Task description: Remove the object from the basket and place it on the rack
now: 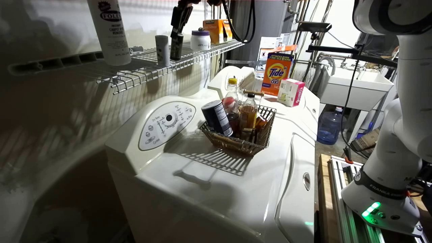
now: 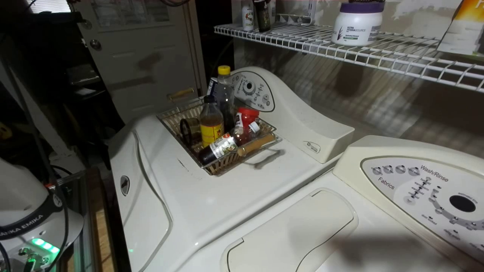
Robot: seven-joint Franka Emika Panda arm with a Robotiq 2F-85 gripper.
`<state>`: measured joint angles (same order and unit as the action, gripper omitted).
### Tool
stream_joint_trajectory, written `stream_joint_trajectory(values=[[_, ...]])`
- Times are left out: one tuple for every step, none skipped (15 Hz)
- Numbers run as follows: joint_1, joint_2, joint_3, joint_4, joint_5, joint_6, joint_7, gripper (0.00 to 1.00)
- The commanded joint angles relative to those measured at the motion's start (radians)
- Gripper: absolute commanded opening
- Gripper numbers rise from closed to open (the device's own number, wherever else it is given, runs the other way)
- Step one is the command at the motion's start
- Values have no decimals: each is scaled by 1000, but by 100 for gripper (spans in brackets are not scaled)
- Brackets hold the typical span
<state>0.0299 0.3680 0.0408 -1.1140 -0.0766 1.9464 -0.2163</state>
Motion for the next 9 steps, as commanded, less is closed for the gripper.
stream_joint_trajectory(values=[[4,42,1,71,-4,-43,-8,20],[4,45,1,75,-5,-46,-8,20],[4,47,1,80,-4,-49,-8,24],[5,51,1,86,-4,-53,-7,39],[4,53,2,88,-1,-56,-9,52],[2,55,5,88,6,-56,-9,72],[2,57,6,88,9,-56,-9,77],[1,59,7,86,9,-56,-8,84],[1,62,8,86,10,-57,-8,92]])
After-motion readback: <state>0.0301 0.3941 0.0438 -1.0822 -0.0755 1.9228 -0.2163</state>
